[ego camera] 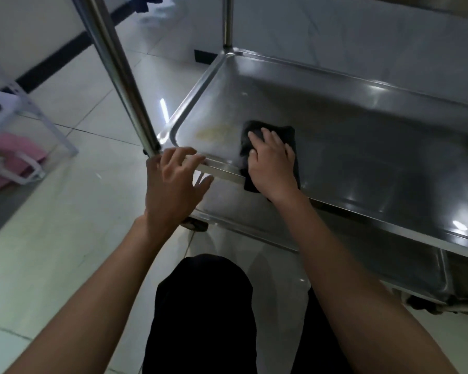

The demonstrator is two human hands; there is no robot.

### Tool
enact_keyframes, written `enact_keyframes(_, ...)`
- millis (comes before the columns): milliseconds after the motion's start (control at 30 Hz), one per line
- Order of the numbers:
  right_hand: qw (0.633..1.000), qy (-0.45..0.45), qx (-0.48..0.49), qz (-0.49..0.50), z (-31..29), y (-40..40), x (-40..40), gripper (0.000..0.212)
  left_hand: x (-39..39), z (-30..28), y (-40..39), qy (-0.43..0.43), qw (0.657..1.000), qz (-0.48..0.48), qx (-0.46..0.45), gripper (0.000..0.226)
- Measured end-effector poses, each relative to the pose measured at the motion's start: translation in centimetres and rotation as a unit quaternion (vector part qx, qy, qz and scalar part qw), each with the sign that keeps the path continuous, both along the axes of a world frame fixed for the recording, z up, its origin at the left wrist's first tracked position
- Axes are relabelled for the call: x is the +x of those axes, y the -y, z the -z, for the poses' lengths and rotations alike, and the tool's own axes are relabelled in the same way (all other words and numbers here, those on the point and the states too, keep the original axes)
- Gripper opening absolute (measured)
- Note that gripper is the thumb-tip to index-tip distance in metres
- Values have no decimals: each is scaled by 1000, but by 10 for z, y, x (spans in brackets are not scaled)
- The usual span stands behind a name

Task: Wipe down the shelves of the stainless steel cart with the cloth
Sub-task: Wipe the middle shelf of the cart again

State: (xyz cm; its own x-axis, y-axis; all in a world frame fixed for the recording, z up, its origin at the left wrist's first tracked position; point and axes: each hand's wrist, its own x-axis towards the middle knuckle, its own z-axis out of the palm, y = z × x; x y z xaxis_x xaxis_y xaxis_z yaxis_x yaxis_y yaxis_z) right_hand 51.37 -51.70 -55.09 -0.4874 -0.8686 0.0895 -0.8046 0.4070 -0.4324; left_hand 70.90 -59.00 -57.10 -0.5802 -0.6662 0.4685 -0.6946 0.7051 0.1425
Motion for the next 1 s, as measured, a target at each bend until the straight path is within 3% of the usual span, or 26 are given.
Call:
enact_keyframes(133,999,-16,5,-41,0,36,24,49,15,2,12,4,998,-54,16,35)
enact_keyframes(533,990,-8,30,-135,-4,117,64,50,26,3,17,-35,998,-46,20,24)
enact_keyframes(800,990,-16,25,-138,-5,75,31,49,11,-1,1,-64,997,-36,39,26)
enact_keyframes(1000,997,-10,17,-77,0,14,-21,47,-34,-16,-19,-54,997,13,60,25)
